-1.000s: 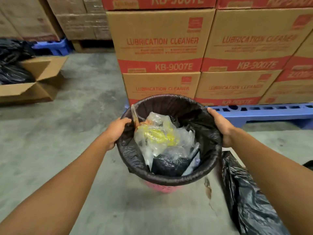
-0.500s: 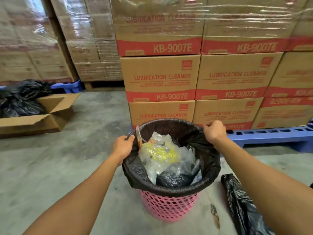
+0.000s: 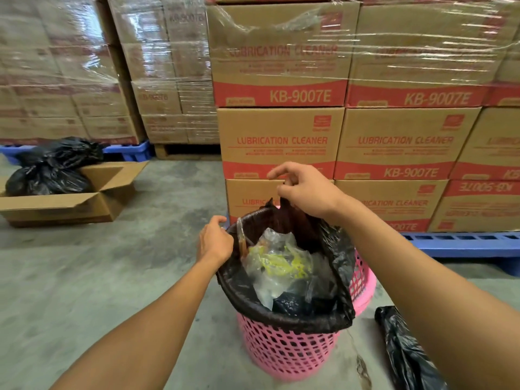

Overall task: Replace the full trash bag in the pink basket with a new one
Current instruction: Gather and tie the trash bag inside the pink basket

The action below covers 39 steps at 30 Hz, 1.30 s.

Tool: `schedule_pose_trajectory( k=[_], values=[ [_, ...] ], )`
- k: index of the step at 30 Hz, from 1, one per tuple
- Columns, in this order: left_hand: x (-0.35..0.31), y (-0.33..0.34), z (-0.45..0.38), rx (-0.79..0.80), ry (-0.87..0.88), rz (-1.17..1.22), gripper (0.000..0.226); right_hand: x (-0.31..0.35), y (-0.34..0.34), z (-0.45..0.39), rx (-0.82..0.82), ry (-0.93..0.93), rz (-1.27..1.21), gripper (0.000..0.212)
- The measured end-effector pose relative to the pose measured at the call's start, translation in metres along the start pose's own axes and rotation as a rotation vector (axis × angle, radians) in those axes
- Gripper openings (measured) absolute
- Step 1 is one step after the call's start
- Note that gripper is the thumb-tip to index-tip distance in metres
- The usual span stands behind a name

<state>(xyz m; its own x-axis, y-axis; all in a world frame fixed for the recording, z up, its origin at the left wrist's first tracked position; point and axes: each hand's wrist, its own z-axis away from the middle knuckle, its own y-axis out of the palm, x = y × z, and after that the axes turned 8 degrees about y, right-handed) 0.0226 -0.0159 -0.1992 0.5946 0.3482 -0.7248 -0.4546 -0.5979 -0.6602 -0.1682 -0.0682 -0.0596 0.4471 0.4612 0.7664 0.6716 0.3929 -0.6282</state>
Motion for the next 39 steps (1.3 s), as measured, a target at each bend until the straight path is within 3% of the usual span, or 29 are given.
schedule_pose_trajectory(
  k=[7, 10, 13, 15, 17, 20, 23, 25, 27, 29, 33, 37, 39],
  values=[
    [-0.041, -0.061, -0.016, -0.038, 0.158, -0.079, 0.028, 0.016, -0.001, 0.003, 0.089, -0.040, 0.086, 0.040],
    [-0.064, -0.087, -0.017, 0.191, 0.191, -0.019, 0.026, 0.015, -0.001, 0.000, -0.008, -0.050, 0.174, 0.037],
    [-0.084, -0.113, -0.014, 0.589, 0.242, -0.335, 0.047, 0.019, -0.007, -0.002, -0.195, -0.050, 0.274, 0.032],
    [-0.089, -0.127, -0.016, 0.617, 0.227, -0.625, 0.039, 0.019, -0.013, -0.003, -0.306, -0.027, 0.345, 0.028],
    [-0.086, -0.140, -0.019, 0.517, 0.160, -0.690, 0.020, 0.017, -0.018, -0.001, -0.387, 0.015, 0.415, 0.022],
    [-0.075, -0.147, -0.021, 0.403, 0.074, -0.541, 0.023, 0.018, -0.023, 0.002, -0.434, 0.086, 0.466, 0.017],
    [-0.077, -0.147, -0.017, 0.456, -0.012, 0.036, 0.033, 0.021, -0.030, 0.002, -0.366, 0.089, 0.312, 0.011],
    [-0.083, -0.144, -0.015, 0.522, 0.023, 0.370, 0.027, 0.024, -0.035, 0.002, -0.259, 0.039, 0.095, 0.009],
    [-0.088, -0.134, -0.014, 0.554, 0.149, 0.525, 0.010, 0.027, -0.040, 0.005, -0.132, -0.005, 0.007, 0.017],
    [-0.091, -0.114, -0.011, 0.508, 0.277, 0.557, 0.016, 0.027, -0.042, 0.007, -0.044, -0.058, 0.104, 0.026],
    [-0.097, -0.070, 0.001, 0.481, 0.401, 0.598, 0.033, 0.033, -0.043, 0.007, -0.068, -0.144, 0.393, 0.028],
    [-0.107, -0.039, 0.010, 0.559, 0.489, 0.393, 0.081, 0.041, -0.041, 0.008, -0.047, -0.206, 0.441, 0.028],
    [-0.117, -0.029, 0.018, 0.563, 0.511, 0.362, 0.094, 0.042, -0.039, 0.007, -0.034, -0.230, 0.436, 0.028]
  ],
)
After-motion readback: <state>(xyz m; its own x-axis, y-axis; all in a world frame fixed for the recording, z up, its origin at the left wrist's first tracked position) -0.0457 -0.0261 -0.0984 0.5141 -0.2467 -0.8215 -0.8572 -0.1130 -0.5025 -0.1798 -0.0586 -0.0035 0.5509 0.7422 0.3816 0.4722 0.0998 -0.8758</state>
